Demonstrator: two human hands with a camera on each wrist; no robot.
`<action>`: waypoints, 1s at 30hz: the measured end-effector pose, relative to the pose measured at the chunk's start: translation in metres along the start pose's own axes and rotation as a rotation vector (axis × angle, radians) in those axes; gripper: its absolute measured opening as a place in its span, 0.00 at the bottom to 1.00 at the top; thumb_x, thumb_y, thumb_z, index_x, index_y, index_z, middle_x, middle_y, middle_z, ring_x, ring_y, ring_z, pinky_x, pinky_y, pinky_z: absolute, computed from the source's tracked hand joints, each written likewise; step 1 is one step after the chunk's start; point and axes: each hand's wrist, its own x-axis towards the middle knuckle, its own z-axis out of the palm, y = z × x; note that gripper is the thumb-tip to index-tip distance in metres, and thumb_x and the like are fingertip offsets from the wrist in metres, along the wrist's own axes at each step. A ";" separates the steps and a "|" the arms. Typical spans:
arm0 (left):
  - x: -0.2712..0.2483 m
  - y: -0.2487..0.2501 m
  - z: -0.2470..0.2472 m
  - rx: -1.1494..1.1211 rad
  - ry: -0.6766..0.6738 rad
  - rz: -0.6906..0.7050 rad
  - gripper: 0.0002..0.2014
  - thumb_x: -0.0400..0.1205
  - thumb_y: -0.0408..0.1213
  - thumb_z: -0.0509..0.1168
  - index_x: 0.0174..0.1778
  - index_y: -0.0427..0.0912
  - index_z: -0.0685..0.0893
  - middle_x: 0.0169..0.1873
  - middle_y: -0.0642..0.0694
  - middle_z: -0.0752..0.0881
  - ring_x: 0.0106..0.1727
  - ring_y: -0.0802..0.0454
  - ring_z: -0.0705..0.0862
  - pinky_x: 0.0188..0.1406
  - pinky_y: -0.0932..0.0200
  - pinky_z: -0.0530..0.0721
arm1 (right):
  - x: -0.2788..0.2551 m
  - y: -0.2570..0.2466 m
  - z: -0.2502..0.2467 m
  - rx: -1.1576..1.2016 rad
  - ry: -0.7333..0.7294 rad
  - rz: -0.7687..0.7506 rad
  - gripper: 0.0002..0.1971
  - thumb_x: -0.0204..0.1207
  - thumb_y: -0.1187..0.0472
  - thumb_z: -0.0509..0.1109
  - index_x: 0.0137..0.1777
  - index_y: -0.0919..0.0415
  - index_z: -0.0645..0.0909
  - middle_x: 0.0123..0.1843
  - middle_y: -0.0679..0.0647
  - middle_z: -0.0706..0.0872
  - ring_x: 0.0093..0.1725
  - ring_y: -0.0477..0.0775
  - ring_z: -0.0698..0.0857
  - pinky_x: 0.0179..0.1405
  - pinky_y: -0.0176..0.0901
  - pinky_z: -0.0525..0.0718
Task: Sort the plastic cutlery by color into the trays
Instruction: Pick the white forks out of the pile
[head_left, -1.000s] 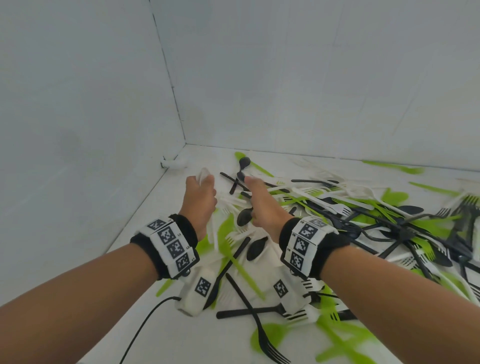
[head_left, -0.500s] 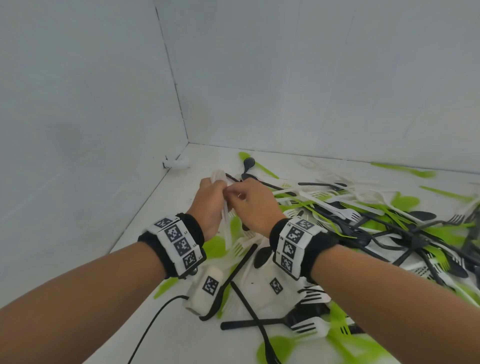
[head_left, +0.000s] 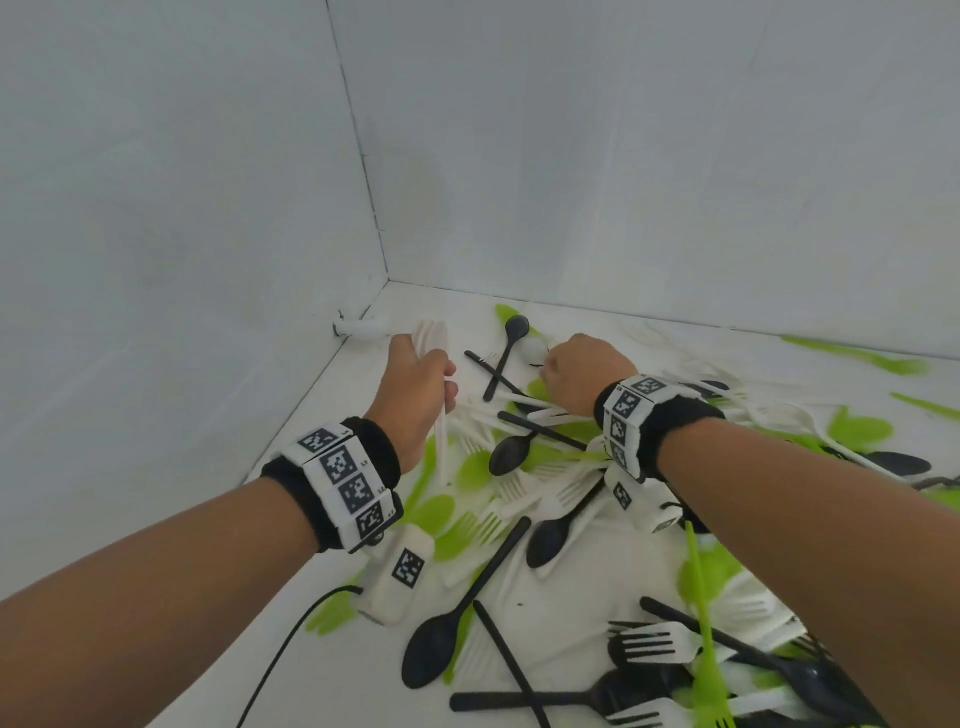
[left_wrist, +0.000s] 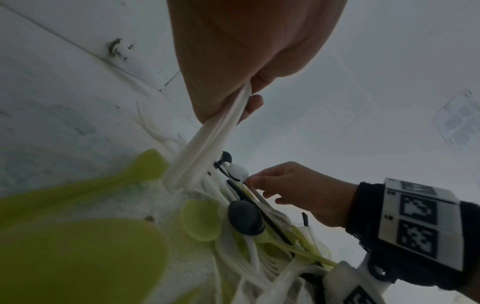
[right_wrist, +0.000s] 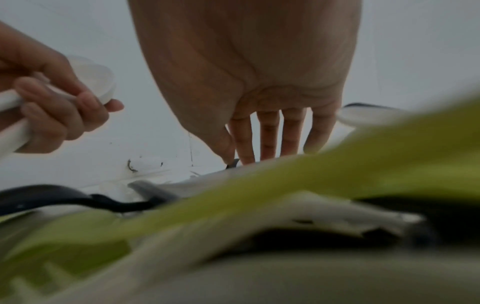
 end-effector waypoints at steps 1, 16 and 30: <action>0.002 -0.002 -0.001 0.004 -0.004 -0.006 0.07 0.85 0.29 0.54 0.54 0.44 0.72 0.45 0.44 0.76 0.30 0.53 0.73 0.33 0.58 0.76 | 0.003 0.000 0.001 -0.024 0.006 0.009 0.16 0.86 0.50 0.56 0.54 0.57 0.84 0.58 0.55 0.81 0.55 0.61 0.82 0.57 0.53 0.85; 0.018 -0.012 0.000 0.057 -0.039 -0.029 0.08 0.84 0.29 0.56 0.56 0.43 0.73 0.46 0.44 0.76 0.30 0.53 0.73 0.31 0.61 0.75 | 0.027 0.011 0.008 0.226 -0.008 0.005 0.05 0.79 0.58 0.70 0.54 0.51 0.82 0.55 0.51 0.87 0.56 0.57 0.85 0.53 0.47 0.83; 0.003 0.002 -0.003 0.097 0.017 0.134 0.22 0.79 0.49 0.76 0.59 0.38 0.81 0.39 0.48 0.78 0.32 0.54 0.73 0.27 0.61 0.75 | -0.027 -0.042 -0.024 0.865 0.098 -0.204 0.04 0.77 0.56 0.77 0.45 0.53 0.85 0.39 0.49 0.92 0.42 0.50 0.91 0.46 0.47 0.88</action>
